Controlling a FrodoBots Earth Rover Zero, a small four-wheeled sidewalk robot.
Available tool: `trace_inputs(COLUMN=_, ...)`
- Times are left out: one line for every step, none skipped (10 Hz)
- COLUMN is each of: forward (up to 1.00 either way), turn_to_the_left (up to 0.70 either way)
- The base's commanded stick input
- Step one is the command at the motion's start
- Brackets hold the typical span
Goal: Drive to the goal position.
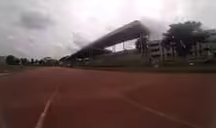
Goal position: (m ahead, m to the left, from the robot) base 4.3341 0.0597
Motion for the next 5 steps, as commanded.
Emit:
trace_inputs(forward=0.7, turn_to_the_left=0.0)
trace_inputs(forward=0.7, turn_to_the_left=0.0)
trace_inputs(forward=0.7, turn_to_the_left=0.0)
trace_inputs(forward=0.7, turn_to_the_left=0.0)
trace_inputs(forward=0.7, turn_to_the_left=0.0)
